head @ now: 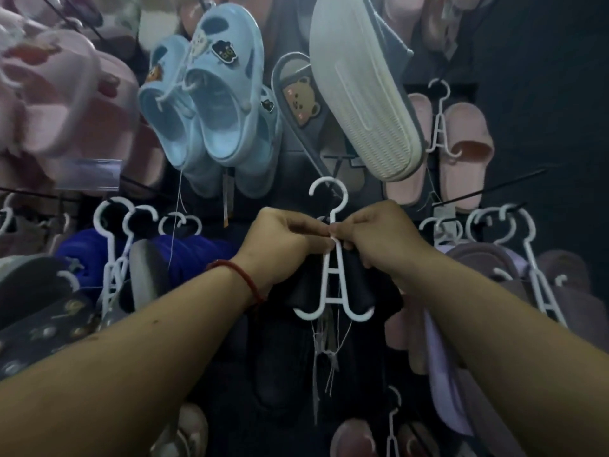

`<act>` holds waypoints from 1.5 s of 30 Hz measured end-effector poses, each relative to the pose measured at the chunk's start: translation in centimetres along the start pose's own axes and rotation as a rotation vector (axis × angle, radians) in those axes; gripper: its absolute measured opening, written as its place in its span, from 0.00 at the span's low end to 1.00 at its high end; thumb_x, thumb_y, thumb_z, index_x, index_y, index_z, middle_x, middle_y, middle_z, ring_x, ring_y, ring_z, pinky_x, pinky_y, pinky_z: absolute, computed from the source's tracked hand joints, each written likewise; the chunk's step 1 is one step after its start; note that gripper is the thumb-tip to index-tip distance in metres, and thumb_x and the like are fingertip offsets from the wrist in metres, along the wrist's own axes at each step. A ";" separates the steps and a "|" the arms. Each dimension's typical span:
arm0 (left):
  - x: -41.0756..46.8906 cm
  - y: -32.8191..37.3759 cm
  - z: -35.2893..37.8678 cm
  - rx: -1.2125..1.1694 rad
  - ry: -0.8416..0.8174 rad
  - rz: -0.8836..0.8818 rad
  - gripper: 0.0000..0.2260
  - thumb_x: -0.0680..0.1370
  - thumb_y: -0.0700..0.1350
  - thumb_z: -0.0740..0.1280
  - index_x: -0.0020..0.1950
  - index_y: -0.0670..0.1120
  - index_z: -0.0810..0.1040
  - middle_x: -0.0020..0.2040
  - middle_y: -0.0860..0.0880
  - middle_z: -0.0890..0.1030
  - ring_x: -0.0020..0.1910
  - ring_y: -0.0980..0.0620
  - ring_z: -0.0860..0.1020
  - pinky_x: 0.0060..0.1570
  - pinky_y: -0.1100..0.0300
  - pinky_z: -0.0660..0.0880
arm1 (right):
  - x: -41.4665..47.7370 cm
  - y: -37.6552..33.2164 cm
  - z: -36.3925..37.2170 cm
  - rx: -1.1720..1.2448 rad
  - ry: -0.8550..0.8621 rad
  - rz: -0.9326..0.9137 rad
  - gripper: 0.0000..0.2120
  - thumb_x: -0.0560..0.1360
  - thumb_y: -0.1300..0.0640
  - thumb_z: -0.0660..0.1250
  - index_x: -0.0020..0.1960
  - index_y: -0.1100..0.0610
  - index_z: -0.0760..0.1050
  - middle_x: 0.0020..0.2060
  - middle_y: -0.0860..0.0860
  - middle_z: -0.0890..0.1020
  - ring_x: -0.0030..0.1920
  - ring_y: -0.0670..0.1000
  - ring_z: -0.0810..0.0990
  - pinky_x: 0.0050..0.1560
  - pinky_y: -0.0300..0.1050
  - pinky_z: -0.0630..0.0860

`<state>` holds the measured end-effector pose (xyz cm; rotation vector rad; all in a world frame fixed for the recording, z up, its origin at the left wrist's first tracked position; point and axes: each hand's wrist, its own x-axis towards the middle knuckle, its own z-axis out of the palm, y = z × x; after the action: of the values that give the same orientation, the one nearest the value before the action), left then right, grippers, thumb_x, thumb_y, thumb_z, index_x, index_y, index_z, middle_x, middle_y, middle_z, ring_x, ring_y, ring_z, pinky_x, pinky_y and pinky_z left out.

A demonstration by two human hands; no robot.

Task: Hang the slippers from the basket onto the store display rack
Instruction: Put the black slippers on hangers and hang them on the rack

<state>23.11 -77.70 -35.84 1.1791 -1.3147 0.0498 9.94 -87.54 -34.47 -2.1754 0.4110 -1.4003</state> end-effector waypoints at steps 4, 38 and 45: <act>1.5 -1.7 0.7 0.065 -0.016 -0.050 0.06 0.69 0.37 0.79 0.43 0.46 0.88 0.40 0.50 0.87 0.44 0.54 0.86 0.51 0.60 0.81 | 1.3 1.5 0.6 -0.010 -0.005 0.082 0.18 0.75 0.54 0.74 0.39 0.70 0.80 0.28 0.59 0.76 0.20 0.49 0.68 0.27 0.41 0.67; -8.6 0.9 -3.9 0.959 -0.199 -0.014 0.24 0.72 0.53 0.76 0.65 0.49 0.75 0.62 0.49 0.79 0.61 0.49 0.77 0.60 0.51 0.76 | -7.4 -0.1 2.4 -0.537 -0.198 -0.098 0.17 0.73 0.54 0.72 0.60 0.55 0.76 0.56 0.54 0.82 0.57 0.58 0.80 0.56 0.50 0.77; -19.0 2.9 -8.1 1.059 -0.271 -0.065 0.27 0.73 0.57 0.74 0.69 0.52 0.72 0.65 0.51 0.77 0.63 0.50 0.76 0.63 0.50 0.74 | -16.4 -4.3 6.3 -0.561 -0.379 -0.156 0.25 0.74 0.50 0.72 0.69 0.49 0.70 0.64 0.50 0.76 0.62 0.55 0.77 0.60 0.52 0.76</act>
<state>20.65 -60.06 -46.75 2.1716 -1.5191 0.6175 8.65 -74.01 -46.39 -2.9108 0.5463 -0.9816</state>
